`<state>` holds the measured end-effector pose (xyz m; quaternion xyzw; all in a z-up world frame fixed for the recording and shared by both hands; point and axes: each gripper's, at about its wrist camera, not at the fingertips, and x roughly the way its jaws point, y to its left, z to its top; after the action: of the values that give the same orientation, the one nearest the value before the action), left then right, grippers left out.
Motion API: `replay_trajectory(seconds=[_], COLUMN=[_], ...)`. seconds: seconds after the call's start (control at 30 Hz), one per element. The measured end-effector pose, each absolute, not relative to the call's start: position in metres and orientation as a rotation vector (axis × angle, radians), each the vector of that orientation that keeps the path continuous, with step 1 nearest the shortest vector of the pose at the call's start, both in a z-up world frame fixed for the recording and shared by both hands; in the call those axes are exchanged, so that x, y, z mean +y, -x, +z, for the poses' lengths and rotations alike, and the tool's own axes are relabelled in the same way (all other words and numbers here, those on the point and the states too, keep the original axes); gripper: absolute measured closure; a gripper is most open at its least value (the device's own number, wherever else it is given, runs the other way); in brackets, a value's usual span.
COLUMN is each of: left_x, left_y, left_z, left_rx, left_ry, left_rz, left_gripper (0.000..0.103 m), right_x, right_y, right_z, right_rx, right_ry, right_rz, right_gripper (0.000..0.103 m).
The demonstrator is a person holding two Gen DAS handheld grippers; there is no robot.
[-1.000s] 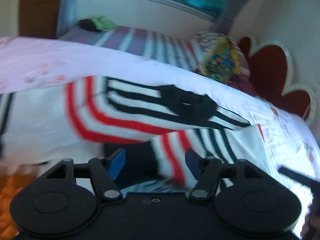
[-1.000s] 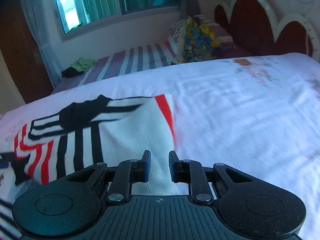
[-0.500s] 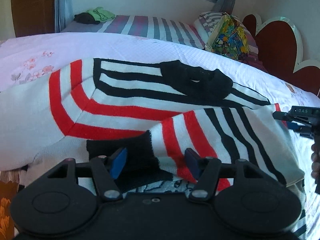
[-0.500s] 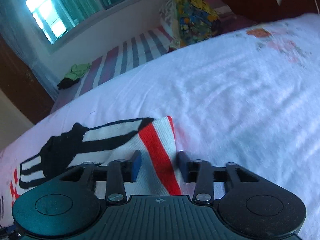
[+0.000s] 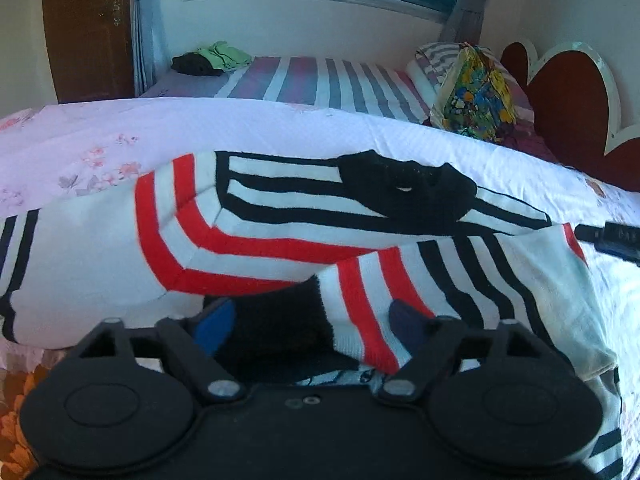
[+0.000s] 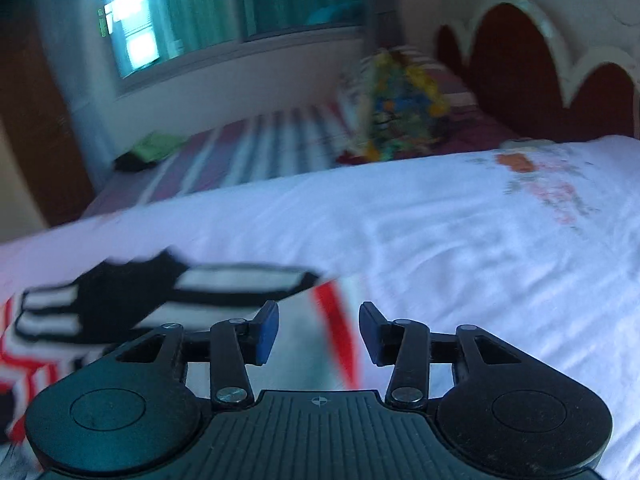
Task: Fold small clothes
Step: 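Open the right gripper to release the folded sleeve, then grasp the other black sleeve cuff with the left gripper and lift it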
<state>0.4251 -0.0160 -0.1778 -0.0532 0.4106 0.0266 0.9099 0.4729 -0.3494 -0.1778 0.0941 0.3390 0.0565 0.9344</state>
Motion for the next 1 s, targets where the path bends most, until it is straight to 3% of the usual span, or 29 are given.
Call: replay_trajectory(seconds=[0.17, 0.3, 0.43, 0.73, 1.0], left_x=[-0.01, 0.015, 0.057, 0.185, 0.287], left_y=[-0.43, -0.407, -0.386, -0.325, -0.298], left_z=[-0.187, -0.167, -0.162, -0.162, -0.169], left_rx=[0.922, 0.888, 0.911, 0.897, 0.818], left_ry=[0.103, 0.172, 0.251, 0.435, 0.711], left_rz=[0.051, 0.072, 0.17, 0.382, 0.516], left_gripper=[0.024, 0.014, 0.015, 0.026, 0.025], right_x=[-0.32, -0.302, -0.255, -0.174, -0.126], right_y=[-0.46, -0.432, -0.415, -0.392, -0.395], right_z=[-0.193, -0.166, -0.16, -0.153, -0.16], right_rx=[0.781, 0.731, 0.738, 0.735, 0.761], right_ry=[-0.069, -0.141, -0.106, -0.084, -0.058], right_rz=[0.115, 0.199, 0.326, 0.477, 0.517], right_gripper=[0.059, 0.058, 0.04, 0.04, 0.04])
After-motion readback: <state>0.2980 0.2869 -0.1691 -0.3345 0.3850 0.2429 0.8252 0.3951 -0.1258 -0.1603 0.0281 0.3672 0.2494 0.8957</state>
